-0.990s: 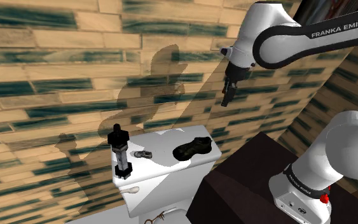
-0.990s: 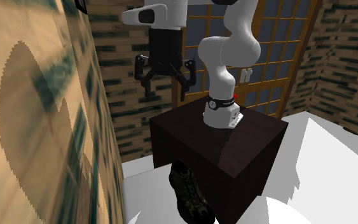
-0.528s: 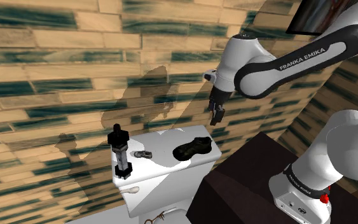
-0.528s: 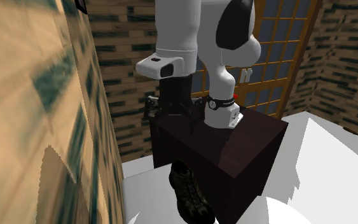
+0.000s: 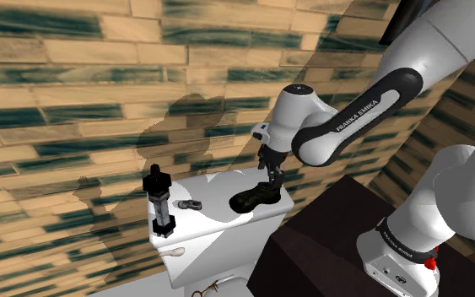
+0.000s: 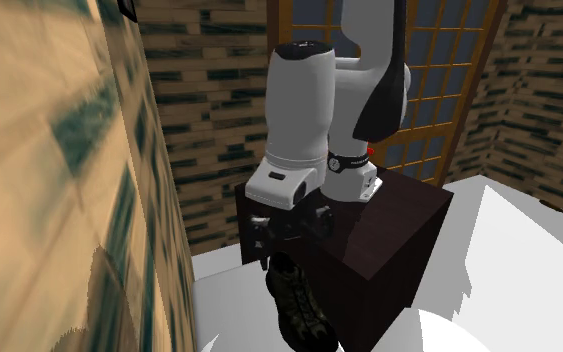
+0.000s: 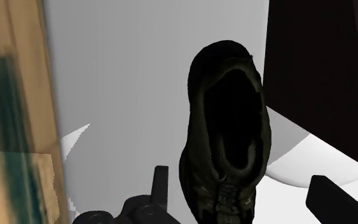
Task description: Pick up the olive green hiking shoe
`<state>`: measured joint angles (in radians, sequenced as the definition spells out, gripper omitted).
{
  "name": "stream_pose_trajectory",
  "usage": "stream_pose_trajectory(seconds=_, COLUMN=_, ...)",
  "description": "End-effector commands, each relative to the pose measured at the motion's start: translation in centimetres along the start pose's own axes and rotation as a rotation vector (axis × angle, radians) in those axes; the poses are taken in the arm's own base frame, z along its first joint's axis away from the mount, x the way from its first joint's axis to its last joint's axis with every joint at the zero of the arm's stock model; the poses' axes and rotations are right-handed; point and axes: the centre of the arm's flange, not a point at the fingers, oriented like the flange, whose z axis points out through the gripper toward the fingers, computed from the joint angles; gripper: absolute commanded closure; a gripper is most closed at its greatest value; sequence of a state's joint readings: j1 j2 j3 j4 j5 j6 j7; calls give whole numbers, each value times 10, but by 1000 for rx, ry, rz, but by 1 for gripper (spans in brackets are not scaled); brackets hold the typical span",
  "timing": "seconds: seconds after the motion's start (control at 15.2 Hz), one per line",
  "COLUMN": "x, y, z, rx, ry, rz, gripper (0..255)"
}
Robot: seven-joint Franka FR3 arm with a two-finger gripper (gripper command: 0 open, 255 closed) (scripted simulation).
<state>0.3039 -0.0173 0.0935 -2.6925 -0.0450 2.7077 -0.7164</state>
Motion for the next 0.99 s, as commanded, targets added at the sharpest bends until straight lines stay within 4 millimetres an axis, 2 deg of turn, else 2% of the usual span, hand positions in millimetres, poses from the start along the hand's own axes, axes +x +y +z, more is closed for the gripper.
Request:
stream_pose_trajectory(seconds=0.0, x=5, y=-6, z=18, rx=1, ry=2, rz=-47, gripper=0)
stream_pose_trajectory(seconds=0.46, x=5, y=-8, z=58, rx=1, ry=2, rz=-47, gripper=0)
stream_pose_trajectory(seconds=0.59, x=5, y=-8, z=58, rx=1, ry=2, rz=-47, gripper=0)
stream_pose_trajectory(seconds=0.66, x=5, y=-8, z=58, rx=1, ry=2, rz=-47, gripper=255)
stream_pose_trajectory(seconds=0.92, x=5, y=-8, z=57, rx=1, ry=2, rz=-47, gripper=255)
